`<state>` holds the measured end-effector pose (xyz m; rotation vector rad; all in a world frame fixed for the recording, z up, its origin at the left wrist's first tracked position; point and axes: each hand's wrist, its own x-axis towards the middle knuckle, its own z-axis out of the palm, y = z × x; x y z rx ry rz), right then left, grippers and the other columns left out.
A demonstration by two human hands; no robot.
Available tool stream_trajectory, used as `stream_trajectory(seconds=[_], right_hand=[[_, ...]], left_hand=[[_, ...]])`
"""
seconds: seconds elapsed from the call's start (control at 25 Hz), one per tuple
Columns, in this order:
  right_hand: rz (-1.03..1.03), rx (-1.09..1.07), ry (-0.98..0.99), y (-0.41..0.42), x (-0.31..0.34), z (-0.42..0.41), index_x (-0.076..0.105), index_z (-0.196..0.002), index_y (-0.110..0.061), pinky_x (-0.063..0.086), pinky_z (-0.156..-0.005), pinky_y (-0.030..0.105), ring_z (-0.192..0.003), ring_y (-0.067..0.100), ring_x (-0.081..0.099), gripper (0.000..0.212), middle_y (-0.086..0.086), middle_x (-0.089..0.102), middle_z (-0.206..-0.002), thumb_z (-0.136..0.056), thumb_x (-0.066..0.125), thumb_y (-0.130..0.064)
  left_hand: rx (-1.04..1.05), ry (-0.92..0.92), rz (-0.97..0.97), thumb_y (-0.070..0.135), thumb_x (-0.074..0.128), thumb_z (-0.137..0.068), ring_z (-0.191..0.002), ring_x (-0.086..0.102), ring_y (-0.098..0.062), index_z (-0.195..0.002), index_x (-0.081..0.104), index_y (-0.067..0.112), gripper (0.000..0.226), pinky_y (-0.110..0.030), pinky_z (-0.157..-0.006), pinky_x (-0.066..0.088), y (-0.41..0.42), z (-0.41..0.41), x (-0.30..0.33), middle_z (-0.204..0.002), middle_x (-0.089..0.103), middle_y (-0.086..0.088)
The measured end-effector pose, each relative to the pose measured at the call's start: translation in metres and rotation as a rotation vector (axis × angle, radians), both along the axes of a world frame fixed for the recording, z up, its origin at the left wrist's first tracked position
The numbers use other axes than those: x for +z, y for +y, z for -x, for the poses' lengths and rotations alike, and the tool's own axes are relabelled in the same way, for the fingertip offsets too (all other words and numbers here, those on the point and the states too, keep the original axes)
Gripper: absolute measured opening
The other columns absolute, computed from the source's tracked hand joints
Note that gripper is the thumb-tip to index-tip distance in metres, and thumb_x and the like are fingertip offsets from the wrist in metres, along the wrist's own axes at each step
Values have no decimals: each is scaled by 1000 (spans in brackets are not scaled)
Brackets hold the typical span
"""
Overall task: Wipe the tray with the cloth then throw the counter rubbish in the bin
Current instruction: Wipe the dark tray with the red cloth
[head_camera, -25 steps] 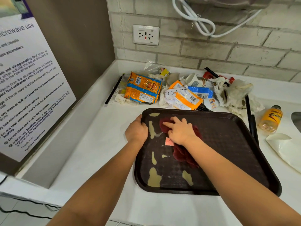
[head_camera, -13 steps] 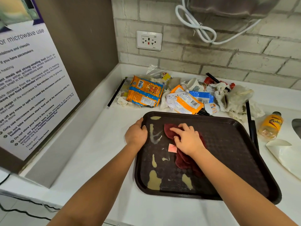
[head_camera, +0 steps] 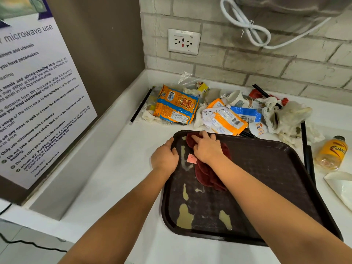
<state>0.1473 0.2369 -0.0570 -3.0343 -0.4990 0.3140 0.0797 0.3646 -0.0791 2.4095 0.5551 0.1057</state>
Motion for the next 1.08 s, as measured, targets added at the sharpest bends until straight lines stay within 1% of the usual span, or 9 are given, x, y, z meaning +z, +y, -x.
stream_trajectory(seconds=[0.12, 0.28, 0.4, 0.48, 0.56, 0.68, 0.76, 0.92, 1.08], right_hand=[[31, 131, 37, 13, 4, -5, 33, -142, -35, 31, -104, 48, -130, 35, 27, 52, 2, 26, -147, -92, 41, -27], [-21, 270, 108, 4, 12, -2, 46, -132, -41, 32, -100, 44, -121, 29, 34, 49, -5, 34, -140, -87, 47, -21], [-103, 278, 94, -18, 8, 5, 55, -124, -40, 34, -97, 40, -113, 25, 39, 46, -5, 40, -133, -84, 49, -19], [-79, 212, 34, -25, 3, 7, 47, -132, -38, 35, -97, 40, -116, 26, 39, 49, -2, 38, -135, -86, 47, -23], [-2, 136, -7, -22, 0, 6, 32, -142, -32, 35, -98, 43, -122, 30, 35, 55, 1, 32, -142, -88, 42, -28], [31, 56, 30, -5, 1, 3, 20, -147, -27, 31, -102, 47, -129, 34, 28, 62, 2, 26, -148, -89, 41, -29], [28, 55, 64, 5, 2, -1, 20, -147, -28, 30, -104, 48, -132, 35, 24, 62, 1, 24, -150, -89, 42, -29], [41, 154, 101, 18, 8, -4, 25, -144, -37, 29, -104, 47, -132, 33, 24, 59, -4, 25, -149, -89, 42, -25], [39, 303, 66, 10, 10, 8, 33, -139, -46, 30, -98, 42, -121, 28, 33, 58, -8, 30, -144, -87, 43, -22]], left_hand=[[-1, -5, 11, 25, 37, -97, -125, 50, -21, -144, 33, 27, 47, -31, -97, 43, 1, -1, 0, -139, 51, 2], [23, 3, 27, 25, 36, -97, -126, 49, -20, -143, 34, 28, 46, -31, -98, 42, 1, -1, -1, -139, 51, 3], [19, 9, 38, 26, 35, -98, -126, 49, -20, -144, 34, 29, 46, -31, -99, 41, 1, -1, 1, -140, 50, 3], [13, 14, 31, 27, 35, -98, -126, 49, -21, -144, 33, 30, 46, -31, -99, 41, 0, -1, 2, -140, 50, 3], [4, 18, 19, 27, 35, -98, -125, 49, -21, -144, 33, 30, 46, -31, -98, 42, 0, -1, 2, -139, 51, 3], [2, 19, 22, 27, 35, -98, -125, 50, -21, -143, 34, 29, 46, -30, -97, 43, 0, -1, 2, -139, 51, 3], [5, 21, 29, 26, 35, -98, -125, 50, -21, -143, 34, 29, 45, -30, -97, 42, 0, -1, 2, -140, 50, 3], [1, 12, 56, 24, 34, -98, -126, 48, -20, -143, 35, 30, 45, -30, -98, 41, 1, -2, 1, -141, 49, 5], [14, 15, 68, 26, 34, -98, -126, 49, -19, -142, 36, 31, 44, -30, -98, 41, 2, -2, -1, -140, 50, 5]])
